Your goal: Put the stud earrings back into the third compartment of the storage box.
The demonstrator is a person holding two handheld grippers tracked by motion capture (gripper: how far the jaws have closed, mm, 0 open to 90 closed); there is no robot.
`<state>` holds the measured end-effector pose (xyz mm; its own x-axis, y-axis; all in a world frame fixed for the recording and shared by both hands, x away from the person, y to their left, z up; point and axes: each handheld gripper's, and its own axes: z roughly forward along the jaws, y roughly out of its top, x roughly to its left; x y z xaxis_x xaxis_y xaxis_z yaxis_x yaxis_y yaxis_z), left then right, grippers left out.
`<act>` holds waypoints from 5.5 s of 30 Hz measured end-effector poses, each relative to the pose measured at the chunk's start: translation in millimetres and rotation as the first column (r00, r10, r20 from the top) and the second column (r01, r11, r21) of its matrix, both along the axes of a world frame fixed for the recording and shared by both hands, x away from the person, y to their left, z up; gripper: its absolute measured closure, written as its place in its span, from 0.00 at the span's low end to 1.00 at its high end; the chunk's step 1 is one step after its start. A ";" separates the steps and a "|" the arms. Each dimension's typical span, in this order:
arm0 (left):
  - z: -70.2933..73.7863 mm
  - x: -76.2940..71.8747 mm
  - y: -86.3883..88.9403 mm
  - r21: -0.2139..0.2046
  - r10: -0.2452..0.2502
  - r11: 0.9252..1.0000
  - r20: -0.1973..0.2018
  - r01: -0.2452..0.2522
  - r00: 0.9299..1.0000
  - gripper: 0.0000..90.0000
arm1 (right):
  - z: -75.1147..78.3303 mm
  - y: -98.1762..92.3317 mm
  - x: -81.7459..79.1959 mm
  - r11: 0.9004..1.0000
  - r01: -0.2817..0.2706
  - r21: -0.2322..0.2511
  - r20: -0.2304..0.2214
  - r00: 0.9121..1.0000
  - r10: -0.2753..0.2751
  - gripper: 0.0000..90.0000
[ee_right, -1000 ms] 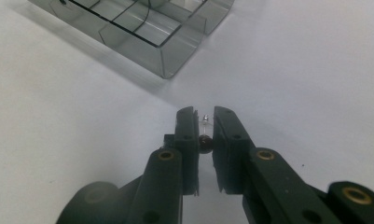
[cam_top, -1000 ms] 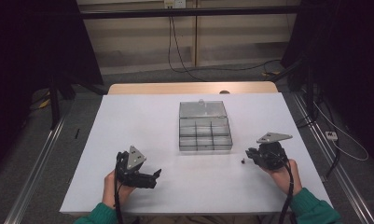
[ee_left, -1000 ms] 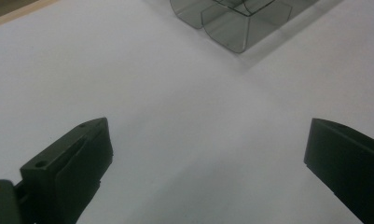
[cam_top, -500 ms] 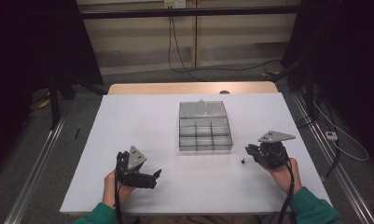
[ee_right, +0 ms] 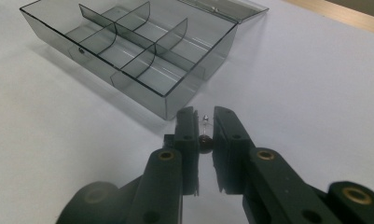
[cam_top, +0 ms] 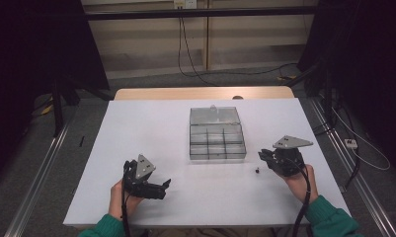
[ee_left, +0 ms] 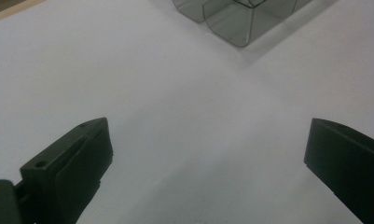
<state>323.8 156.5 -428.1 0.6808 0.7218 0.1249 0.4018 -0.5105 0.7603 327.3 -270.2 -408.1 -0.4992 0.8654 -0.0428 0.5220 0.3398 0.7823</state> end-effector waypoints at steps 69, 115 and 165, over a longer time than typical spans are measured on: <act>-0.6 0.4 0.1 0.009 0.003 1.000 0.001 -0.003 1.000 0.01 | 8.3 51.5 56.7 1.000 -0.028 0.011 0.055 0.998 0.027 0.90; -1.0 0.0 -0.9 0.011 -0.001 1.000 0.004 0.001 1.000 0.01 | -5.2 65.7 95.5 0.999 -0.029 0.029 -0.013 1.000 0.029 0.69; 2.3 -1.6 -1.3 0.009 -0.010 1.000 0.017 0.010 1.000 0.01 | -5.6 7.5 33.7 0.997 -0.030 0.064 -0.220 0.975 0.044 0.00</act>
